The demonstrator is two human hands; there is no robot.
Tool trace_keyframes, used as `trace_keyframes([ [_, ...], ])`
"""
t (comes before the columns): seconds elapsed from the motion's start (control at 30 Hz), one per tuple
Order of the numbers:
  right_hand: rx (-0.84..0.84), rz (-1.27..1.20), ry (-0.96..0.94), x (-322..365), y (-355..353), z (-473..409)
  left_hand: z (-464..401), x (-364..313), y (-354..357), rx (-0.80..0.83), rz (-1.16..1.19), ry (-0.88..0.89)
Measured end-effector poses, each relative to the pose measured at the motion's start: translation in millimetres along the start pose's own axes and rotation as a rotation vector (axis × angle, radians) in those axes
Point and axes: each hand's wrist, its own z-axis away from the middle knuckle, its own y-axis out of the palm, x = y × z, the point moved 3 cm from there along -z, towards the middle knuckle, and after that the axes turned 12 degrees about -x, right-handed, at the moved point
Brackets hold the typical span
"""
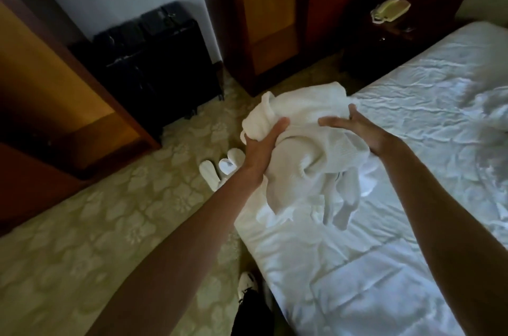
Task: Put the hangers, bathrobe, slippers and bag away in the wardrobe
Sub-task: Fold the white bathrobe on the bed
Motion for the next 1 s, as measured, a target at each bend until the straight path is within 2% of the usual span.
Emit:
trace_keyframes([
  [0.2, 0.061, 0.169, 0.055, -15, 78, -54, -50, 33, -58, -0.056, 0.065, -0.104],
  [0.4, 0.089, 0.233, 0.169, -65, 134, -121, -122, 81, -80, -0.093, 0.056, -0.166],
  [0.57, 0.105, 0.271, 0.224, -131, 161, -186, -193, 156, -80, -0.117, 0.088, -0.184],
  [0.77, 0.023, 0.192, 0.325, -241, 168, -209, -239, 261, -65, -0.133, -0.023, -0.254],
  [0.87, -0.069, 0.196, 0.258, -261, 161, -224, -250, 272, -56, -0.134, -0.019, -0.235],
  [1.0, -0.203, 0.215, 0.189, -268, 160, -230, -246, 266, -58, -0.256, -0.136, -0.291],
])
